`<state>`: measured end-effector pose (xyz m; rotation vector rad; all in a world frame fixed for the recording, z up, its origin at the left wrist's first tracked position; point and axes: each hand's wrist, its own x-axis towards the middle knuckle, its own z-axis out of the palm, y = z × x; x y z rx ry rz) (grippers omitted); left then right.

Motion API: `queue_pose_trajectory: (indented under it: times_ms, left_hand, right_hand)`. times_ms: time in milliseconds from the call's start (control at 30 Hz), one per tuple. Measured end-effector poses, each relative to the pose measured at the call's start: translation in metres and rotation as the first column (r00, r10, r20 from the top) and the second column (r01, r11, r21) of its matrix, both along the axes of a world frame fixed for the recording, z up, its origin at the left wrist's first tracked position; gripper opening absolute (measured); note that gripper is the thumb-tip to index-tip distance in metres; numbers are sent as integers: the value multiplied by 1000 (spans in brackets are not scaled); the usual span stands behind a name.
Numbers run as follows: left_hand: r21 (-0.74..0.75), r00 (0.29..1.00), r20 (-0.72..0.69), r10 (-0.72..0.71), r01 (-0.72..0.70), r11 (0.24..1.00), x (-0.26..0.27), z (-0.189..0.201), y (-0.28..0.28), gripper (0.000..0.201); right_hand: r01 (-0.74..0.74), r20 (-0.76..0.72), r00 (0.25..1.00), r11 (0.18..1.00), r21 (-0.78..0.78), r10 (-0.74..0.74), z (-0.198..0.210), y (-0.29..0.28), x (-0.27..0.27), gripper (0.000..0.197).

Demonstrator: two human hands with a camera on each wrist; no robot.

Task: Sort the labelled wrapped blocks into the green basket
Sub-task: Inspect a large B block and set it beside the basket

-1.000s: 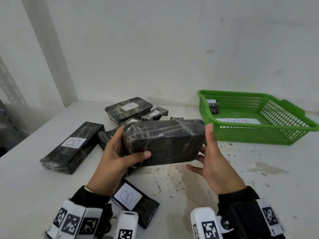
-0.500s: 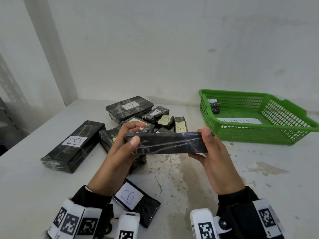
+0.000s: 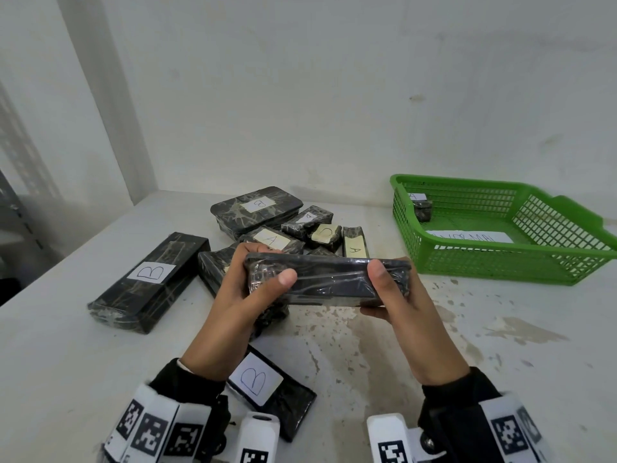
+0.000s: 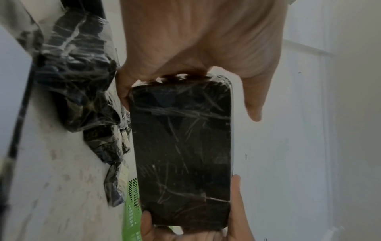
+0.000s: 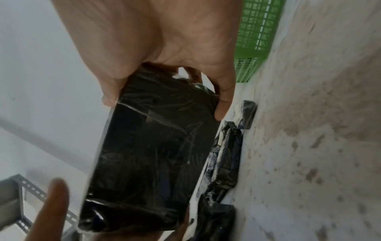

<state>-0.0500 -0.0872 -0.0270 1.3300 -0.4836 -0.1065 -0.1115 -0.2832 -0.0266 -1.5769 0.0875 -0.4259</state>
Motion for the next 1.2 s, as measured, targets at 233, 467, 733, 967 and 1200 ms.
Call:
queue_pose_trajectory:
  times_ms: [233,467,733,967,1200]
  left_hand:
    - [1,998,-52,19,-19,1000,-1,-5,-2,51]
    - [34,1000,17,16,-16,999,-2,-5,-1,50]
    - [34,999,17,31,-31,999,-2,-5,0,50]
    - [12,1000,8,-4,4,1000,0,-6,-2,67]
    - [-24,999,-32,-5,4,1000,2,-6,-1,58]
  right_hand:
    - [17,-22,1000,999,-33,-18,-2,2,-1,73]
    - [50,18,999,997,-54,-49,2,-1,-2,53]
    - [53,59,997,995,-85,-48,1,1,-3,63]
    - [84,72,994,995,-56,-80,1,3,-2,60]
    - [72,35,997,997,-38,-71,-2,5,-1,61]
